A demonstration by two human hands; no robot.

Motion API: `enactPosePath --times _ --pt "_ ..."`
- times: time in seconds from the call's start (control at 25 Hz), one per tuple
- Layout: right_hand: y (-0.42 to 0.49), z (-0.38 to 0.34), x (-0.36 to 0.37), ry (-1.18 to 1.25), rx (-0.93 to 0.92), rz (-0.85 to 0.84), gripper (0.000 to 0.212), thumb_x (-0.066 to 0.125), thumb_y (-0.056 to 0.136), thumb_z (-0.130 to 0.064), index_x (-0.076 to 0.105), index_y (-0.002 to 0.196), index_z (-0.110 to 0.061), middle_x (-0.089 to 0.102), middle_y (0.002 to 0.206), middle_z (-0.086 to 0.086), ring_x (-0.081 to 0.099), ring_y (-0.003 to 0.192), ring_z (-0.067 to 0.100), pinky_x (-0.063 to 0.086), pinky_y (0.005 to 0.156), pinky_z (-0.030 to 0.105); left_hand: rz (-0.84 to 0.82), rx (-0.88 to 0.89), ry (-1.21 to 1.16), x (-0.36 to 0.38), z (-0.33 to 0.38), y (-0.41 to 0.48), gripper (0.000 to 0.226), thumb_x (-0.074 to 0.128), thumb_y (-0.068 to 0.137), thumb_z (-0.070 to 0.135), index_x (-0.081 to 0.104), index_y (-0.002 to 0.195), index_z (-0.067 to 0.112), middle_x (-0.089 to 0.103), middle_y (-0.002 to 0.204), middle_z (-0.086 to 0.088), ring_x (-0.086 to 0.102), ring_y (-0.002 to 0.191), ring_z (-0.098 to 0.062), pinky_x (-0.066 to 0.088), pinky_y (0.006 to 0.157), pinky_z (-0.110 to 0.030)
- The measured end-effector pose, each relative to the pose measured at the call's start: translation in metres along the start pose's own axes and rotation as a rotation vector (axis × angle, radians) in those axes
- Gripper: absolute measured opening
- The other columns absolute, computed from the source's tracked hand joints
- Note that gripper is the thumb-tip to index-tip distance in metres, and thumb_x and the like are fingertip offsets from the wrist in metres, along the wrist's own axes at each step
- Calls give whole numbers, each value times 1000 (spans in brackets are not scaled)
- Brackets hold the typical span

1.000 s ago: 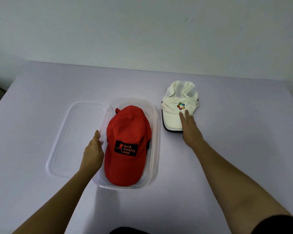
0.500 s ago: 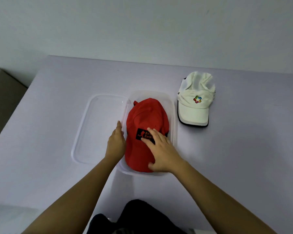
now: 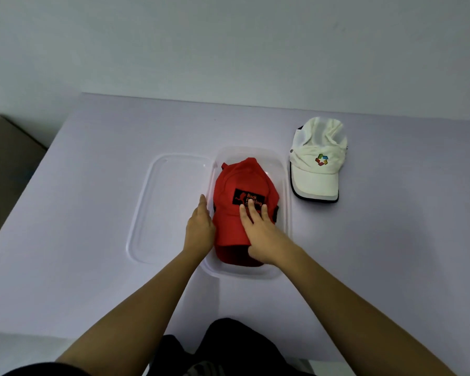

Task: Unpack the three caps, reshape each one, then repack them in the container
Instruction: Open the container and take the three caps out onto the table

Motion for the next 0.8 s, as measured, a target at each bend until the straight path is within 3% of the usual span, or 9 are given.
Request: enactPosePath --times 0.16,0.28,0.32,0.4,0.48,0.6,0.72,0.8 --pt "-31 -6 -26 46 -9 251 79 36 86 11 -8 149 -11 -14 158 7 -7 145 35 21 116 46 5 -20 -53 -23 28 -10 49 28 102 20 23 146 -1 26 152 -20 31 134 -27 20 112 -37" --pt "-63 -11 -47 42 -64 493 78 40 81 13 6 148 -5 0 158 15 0 143 41 27 112 53 53 -152 -263 -40 49 -23 53 27 100 36 37 139 1 45 138 -13 41 127 -28 29 108 -41" --pt "-76 -13 -56 22 -96 623 76 43 78 12 15 147 -4 10 157 18 6 141 44 32 108 58 11 -201 -359 -36 57 -28 56 26 98 44 42 137 7 49 128 -3 45 125 -29 34 106 -42" --pt "-102 -11 -67 -31 -133 845 70 46 80 4 22 145 -7 17 154 17 11 140 43 31 104 59 -58 -194 -525 -25 84 -39 57 25 94 52 54 128 16 57 127 -1 55 115 -25 43 102 -45" --pt "-128 0 -77 11 -160 1000 70 44 85 -2 16 148 -15 10 154 12 7 142 36 26 107 57 22 -104 -642 -27 116 -48 47 29 96 45 62 111 15 66 113 -3 61 104 -21 49 93 -41" --pt "-174 58 -95 179 -123 1168 85 58 88 -18 0 149 -29 3 154 12 0 146 24 25 109 53 104 30 -696 -9 165 -64 35 30 96 33 60 93 15 63 98 2 58 96 -14 45 92 -36" --pt "-212 130 -89 239 -50 1229 74 47 94 -33 -3 149 -30 11 152 14 10 143 19 35 102 52 -36 50 -697 54 199 -82 32 28 97 23 53 77 18 57 83 4 50 79 -10 42 82 -33" --pt "-229 173 -69 223 21 1201 65 37 97 -34 -1 149 -27 17 152 13 18 141 23 38 101 51 -130 18 -683 106 208 -97 32 28 98 24 55 81 19 58 86 3 51 81 -11 42 83 -33"
Point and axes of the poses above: each hand's wrist, its own y-axis towards the middle knuckle, its own x-axis out of the palm, z = x × y, the point moved 10 cm from there along y, towards the middle knuckle
